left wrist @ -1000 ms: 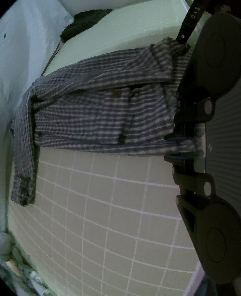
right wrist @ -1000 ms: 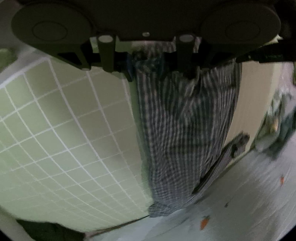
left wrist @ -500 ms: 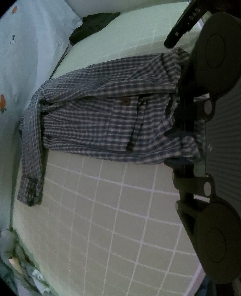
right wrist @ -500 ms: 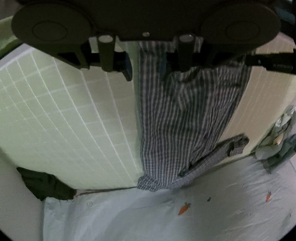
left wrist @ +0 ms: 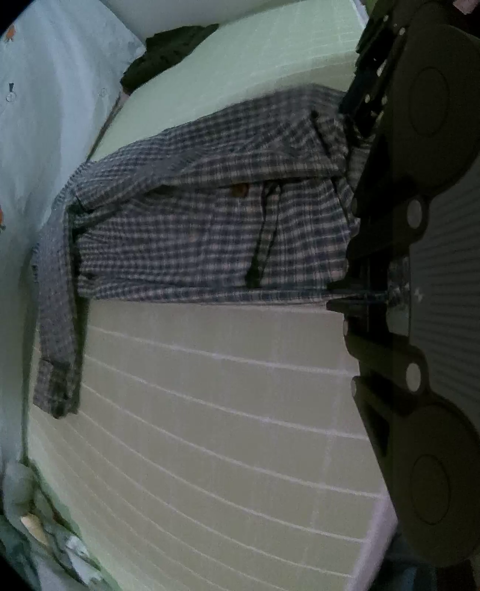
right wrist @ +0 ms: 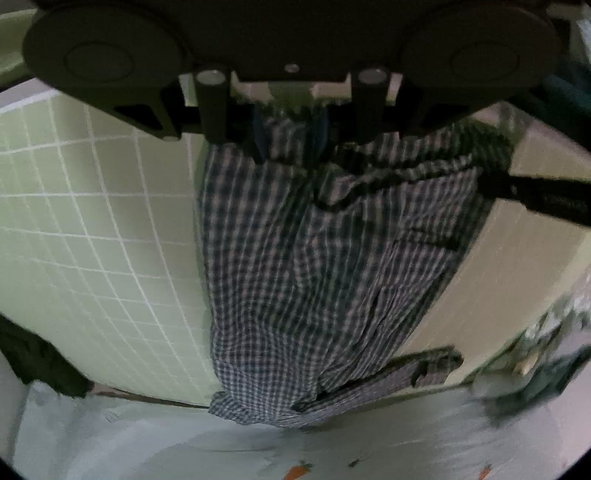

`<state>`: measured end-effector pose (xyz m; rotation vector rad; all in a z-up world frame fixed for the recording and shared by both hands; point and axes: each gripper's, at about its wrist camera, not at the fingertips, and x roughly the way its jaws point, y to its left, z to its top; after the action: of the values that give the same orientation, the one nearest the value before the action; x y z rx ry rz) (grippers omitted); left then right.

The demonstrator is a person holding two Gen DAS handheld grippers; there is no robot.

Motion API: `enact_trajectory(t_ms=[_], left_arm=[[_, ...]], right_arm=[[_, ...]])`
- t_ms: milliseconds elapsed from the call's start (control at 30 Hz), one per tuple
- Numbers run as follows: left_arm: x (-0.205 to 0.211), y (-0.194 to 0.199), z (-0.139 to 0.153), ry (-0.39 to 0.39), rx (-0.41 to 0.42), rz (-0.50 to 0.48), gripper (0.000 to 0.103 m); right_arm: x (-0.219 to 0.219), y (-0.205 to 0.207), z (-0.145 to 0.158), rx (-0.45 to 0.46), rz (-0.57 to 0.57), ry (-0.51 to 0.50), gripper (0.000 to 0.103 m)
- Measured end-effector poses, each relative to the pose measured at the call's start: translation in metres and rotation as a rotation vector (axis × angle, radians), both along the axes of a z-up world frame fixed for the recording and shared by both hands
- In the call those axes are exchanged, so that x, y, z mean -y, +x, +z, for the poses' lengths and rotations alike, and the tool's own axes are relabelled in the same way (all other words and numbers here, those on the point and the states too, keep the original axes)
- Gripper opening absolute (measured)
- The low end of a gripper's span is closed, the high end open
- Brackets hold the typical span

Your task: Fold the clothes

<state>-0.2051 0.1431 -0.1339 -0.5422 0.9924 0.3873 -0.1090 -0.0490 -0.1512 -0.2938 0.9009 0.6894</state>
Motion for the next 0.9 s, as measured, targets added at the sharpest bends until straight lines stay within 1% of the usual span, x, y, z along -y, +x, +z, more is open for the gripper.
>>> enact_trajectory(t_ms=[67,100,133,167,200,233,267,300,333,367,467,567,700,733,800,900], left_arm=[[0.001,-0.009,-0.001,-0.01,-0.003,0.001,0.003],[0.002,-0.013,-0.001,-0.017,-0.002,0.001,0.005],[0.003,-0.017,0.0,-0.017,-0.003,-0.002,0.009],[0.005,-0.02,0.003,-0.006,-0.003,-0.014,0.01],[0.006,-0.023,0.007,0.007,0.002,-0.022,0.018],[0.005,-0.025,0.012,0.015,0.007,-0.02,0.028],[0.004,-0.027,0.017,0.023,0.011,-0.017,0.034],[0.003,-0.029,0.022,0.031,0.016,-0.015,0.044],[0.001,-0.031,0.026,0.034,0.021,-0.005,0.051],[-0.004,-0.032,0.03,0.032,0.027,0.013,0.054],[-0.025,-0.03,0.037,0.032,0.043,0.048,0.058],[-0.052,-0.025,0.041,0.051,0.051,0.052,0.061],[-0.1,-0.019,0.045,0.06,0.047,0.083,0.068],[-0.113,-0.017,0.046,0.062,0.055,0.089,0.07],[-0.137,-0.007,0.046,0.068,0.06,0.102,0.073],[-0.173,0.012,0.046,0.076,0.061,0.124,0.077]], right_arm=[[0.005,-0.004,0.001,-0.009,0.009,-0.004,0.031],[0.006,-0.004,0.004,-0.024,0.005,-0.005,0.031],[0.008,-0.003,0.006,-0.038,0.001,-0.007,0.031],[0.011,-0.002,0.01,-0.051,-0.011,0.003,0.031],[0.014,-0.001,0.016,-0.06,-0.037,0.031,0.032],[0.017,0.001,0.023,-0.06,-0.061,0.058,0.037],[0.019,0.003,0.031,-0.044,-0.082,0.086,0.039],[0.021,0.004,0.039,-0.028,-0.104,0.115,0.04],[0.022,0.007,0.046,-0.015,-0.125,0.139,0.043],[0.022,0.01,0.052,-0.004,-0.145,0.157,0.048],[0.006,0.028,0.057,0.007,-0.162,0.173,0.049],[-0.014,0.041,0.048,-0.008,-0.162,0.125,0.051],[-0.046,0.044,0.014,-0.113,-0.202,-0.03,0.058],[-0.052,0.043,0.011,-0.11,-0.207,-0.054,0.063],[-0.065,0.043,0.01,-0.101,-0.207,-0.106,0.064],[-0.076,0.051,0.021,-0.074,-0.27,-0.109,0.067]])
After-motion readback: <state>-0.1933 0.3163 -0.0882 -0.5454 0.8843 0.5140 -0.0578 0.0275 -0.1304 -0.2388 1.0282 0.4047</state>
